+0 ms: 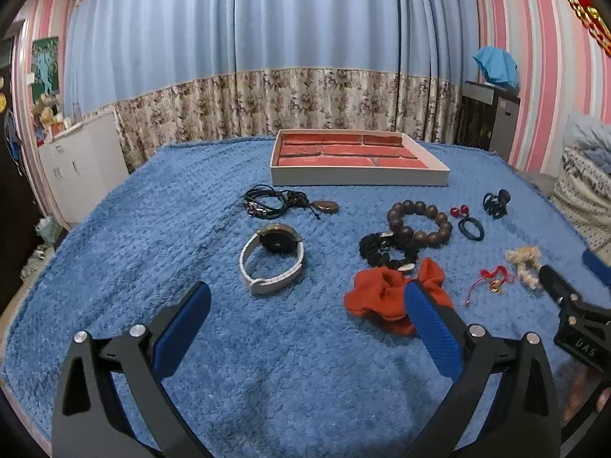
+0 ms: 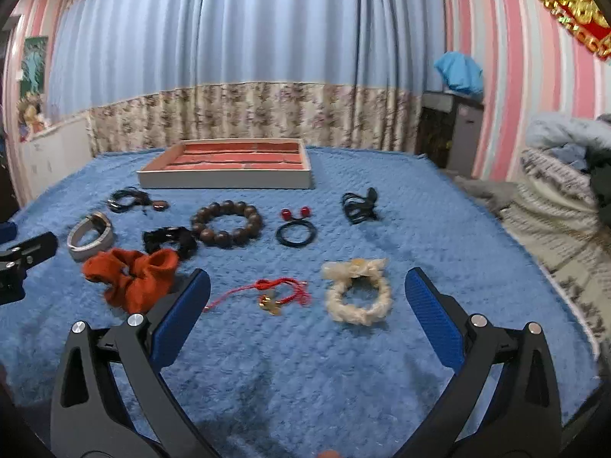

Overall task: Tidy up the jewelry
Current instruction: 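Move left tool to black leather bracelet while right tool approaches wooden bead bracelet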

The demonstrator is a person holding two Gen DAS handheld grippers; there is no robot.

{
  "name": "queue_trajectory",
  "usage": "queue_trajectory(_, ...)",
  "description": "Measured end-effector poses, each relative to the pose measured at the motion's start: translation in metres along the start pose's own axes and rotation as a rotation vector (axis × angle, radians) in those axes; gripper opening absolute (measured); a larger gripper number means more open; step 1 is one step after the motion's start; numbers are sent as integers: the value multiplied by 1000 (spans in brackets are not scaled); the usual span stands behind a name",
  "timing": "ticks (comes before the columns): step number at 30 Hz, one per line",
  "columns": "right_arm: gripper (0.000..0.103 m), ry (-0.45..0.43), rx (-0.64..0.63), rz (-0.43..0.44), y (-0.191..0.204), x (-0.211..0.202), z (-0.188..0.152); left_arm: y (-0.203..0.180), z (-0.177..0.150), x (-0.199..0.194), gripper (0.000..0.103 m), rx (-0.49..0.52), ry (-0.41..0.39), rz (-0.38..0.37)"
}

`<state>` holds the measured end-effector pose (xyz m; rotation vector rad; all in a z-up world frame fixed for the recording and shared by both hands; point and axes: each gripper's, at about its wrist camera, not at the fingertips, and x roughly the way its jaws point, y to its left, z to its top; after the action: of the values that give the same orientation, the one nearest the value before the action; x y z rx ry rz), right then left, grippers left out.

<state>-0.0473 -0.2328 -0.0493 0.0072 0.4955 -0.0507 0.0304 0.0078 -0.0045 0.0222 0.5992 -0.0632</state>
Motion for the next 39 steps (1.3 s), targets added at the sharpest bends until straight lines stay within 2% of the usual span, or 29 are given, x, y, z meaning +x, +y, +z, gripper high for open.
queue_trajectory(5,99,37,26,31,-4,10,7,0,12,5,99,13,25,-14)
queue_trajectory(9,99,32,17,7,-3,16,14,0,22,13,99,44,32,12)
queue_trajectory(15,99,68,39,-43,-4,34,27,7,38,32,99,28,76,-33)
queue_trajectory(19,99,113,32,-16,-2,50,38,10,48,36,99,36,66,-41)
queue_trajectory(21,99,119,42,17,-2,56,43,12,55,39,99,37,71,-54)
queue_trajectory(23,99,116,43,13,0,60,48,13,61,42,99,40,76,-55)
queue_trajectory(39,99,138,-39,-44,13,98,66,39,85,80,98,13,120,-53)
